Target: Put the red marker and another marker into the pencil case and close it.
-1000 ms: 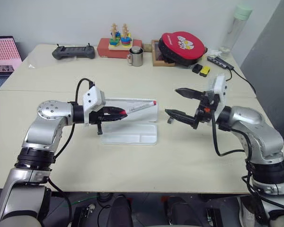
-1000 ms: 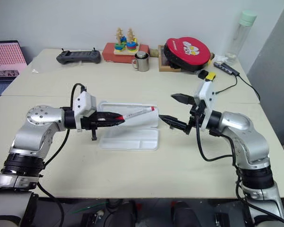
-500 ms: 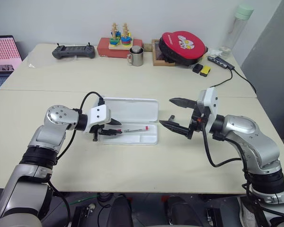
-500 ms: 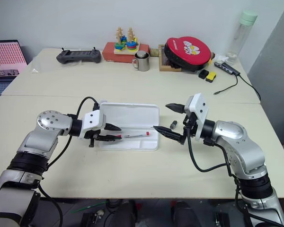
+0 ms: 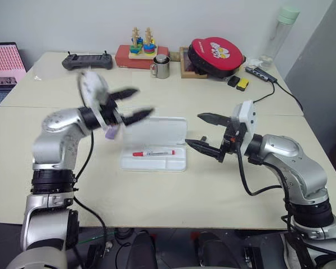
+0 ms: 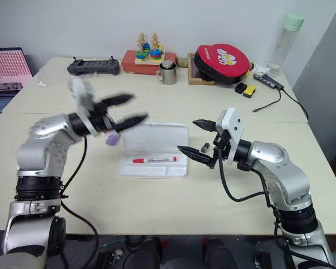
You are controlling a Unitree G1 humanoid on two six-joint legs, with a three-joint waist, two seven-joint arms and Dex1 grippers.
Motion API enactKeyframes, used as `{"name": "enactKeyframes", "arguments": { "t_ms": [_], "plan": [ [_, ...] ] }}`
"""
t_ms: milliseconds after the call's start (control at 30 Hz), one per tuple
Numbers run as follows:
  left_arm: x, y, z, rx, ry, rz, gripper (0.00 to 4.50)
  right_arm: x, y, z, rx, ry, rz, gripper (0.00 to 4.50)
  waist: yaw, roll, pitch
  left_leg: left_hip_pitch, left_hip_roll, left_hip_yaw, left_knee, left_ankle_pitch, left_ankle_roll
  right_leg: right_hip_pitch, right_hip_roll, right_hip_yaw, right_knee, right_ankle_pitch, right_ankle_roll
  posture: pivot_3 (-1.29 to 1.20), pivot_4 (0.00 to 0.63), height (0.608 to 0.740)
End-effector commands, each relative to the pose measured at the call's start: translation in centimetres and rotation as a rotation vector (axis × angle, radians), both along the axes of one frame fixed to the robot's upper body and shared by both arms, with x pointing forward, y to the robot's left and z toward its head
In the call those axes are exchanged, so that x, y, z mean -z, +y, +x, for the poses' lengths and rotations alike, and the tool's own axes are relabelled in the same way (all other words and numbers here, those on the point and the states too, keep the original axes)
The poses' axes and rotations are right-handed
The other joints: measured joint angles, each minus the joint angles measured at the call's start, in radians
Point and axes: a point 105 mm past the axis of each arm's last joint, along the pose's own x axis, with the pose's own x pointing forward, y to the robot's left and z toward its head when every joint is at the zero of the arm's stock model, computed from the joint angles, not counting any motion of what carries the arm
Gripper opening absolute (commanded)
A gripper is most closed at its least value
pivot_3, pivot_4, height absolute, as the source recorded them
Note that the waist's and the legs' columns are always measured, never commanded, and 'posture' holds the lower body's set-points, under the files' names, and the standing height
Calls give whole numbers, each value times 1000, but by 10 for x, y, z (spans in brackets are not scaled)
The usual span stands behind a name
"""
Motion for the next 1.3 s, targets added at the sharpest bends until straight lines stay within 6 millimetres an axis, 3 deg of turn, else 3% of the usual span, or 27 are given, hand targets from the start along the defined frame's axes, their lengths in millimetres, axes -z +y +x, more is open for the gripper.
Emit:
{"name": "enactKeyframes", "arguments": {
  "t_ms": [33,133,200,467,767,1000,1300],
  "plan": [
    [-12,39,8,-244,5,-160,4496,-14,7,-1,-17,-51,27,4500,-1,0,0,1,0,0,0,0,0,1,0,0,0,0,0,0,150,740],
    [3,78,23,-544,25,-104,4496,-18,13,1,-33,-53,42,4500,2,0,0,1,0,0,0,0,0,1,0,0,0,1,-1,0,150,740],
    [17,87,27,-584,85,-93,4496,-19,16,1,-49,-52,49,4500,4,0,0,1,0,0,1,0,0,1,0,0,0,2,-1,0,150,740],
    [75,77,31,-562,226,78,4496,-22,30,-1,-96,-59,54,4500,15,0,0,0,-1,0,0,0,0,0,0,-1,-1,2,-2,0,150,740],
    [131,68,31,-555,412,211,4496,-21,27,-1,-81,-55,58,4500,15,0,0,0,-1,0,0,0,0,0,0,-1,-1,2,-1,0,150,740],
    [142,71,37,-573,465,229,4496,-21,27,-1,-79,-56,57,4500,15,0,0,0,-1,0,0,0,0,0,0,-1,0,2,-1,0,150,740],
    [148,70,38,-566,485,252,2501,-22,24,-1,-69,-59,58,4500,15,0,0,0,-1,0,0,0,0,0,0,-1,-1,2,-1,0,150,740]
  ]
}}
